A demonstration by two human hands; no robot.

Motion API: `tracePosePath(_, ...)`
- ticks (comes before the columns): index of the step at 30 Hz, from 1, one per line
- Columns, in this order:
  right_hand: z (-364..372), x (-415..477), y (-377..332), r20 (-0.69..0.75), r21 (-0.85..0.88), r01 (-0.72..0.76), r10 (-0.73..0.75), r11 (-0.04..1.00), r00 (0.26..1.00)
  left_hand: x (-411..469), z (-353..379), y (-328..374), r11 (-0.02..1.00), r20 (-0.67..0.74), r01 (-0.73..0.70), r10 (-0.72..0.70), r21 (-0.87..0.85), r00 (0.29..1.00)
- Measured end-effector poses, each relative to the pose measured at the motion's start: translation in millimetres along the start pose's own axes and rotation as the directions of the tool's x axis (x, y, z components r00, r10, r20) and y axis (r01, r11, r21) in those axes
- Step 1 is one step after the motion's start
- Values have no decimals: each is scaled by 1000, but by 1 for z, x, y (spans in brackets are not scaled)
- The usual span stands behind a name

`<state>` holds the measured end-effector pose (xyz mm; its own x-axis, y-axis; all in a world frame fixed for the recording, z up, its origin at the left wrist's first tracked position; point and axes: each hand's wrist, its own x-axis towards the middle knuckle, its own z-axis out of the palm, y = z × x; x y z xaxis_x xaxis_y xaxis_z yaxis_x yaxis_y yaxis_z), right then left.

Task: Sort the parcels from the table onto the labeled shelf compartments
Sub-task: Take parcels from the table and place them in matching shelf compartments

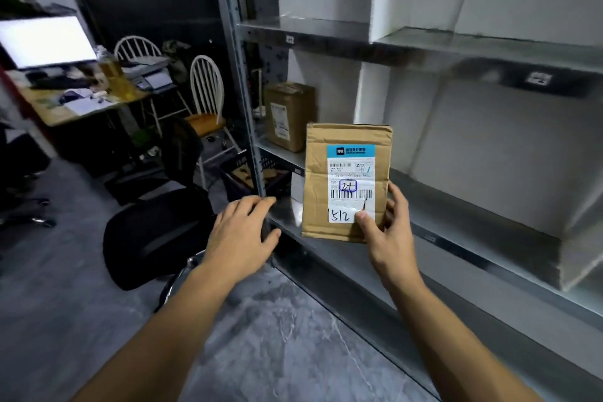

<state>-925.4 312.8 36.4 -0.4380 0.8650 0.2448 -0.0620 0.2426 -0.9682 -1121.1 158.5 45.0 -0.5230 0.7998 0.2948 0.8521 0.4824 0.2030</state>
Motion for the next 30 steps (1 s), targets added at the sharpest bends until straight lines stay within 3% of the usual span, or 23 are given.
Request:
tracePosePath(7, 90, 65, 22, 36, -22, 6, -5, 1000, 999, 70, 16, -89, 999, 2, 23, -23, -34, 1000)
tracePosePath(16, 188, 157, 51, -209, -30, -37, 30, 999, 978, 221, 40, -173, 978, 91, -202, 207, -61, 974)
tracePosePath(24, 212, 222, 72, -401, -37, -135, 109, 990, 910, 310, 76, -185, 926, 129, -339, 361, -167, 924)
tracePosePath(30, 200, 270, 110, -496, -215, -255, 120, 943, 860, 358, 105, -174, 908, 155, -358, 394, -216, 906)
